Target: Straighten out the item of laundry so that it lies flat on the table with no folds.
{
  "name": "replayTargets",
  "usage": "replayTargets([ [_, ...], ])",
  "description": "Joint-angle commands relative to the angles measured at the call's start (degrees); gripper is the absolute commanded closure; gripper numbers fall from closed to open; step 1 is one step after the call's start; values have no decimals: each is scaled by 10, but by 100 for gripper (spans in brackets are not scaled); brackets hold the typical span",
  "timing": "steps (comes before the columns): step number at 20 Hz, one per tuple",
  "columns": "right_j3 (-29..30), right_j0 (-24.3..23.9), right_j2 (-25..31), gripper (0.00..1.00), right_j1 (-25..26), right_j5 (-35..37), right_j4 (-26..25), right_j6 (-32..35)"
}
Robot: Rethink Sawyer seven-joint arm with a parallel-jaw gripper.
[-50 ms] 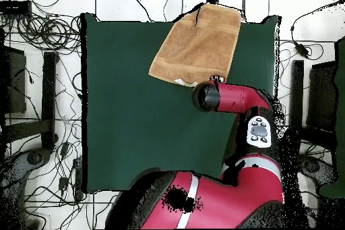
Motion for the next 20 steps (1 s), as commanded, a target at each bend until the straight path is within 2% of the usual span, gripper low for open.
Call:
replayTargets([
  [1, 62, -2, -21, 100, 147, -86, -26, 206],
  [7, 87, -9, -21, 100, 157, -130, -21, 223],
  [20, 112, -44, 3, 100, 159, -100, -11, 185],
])
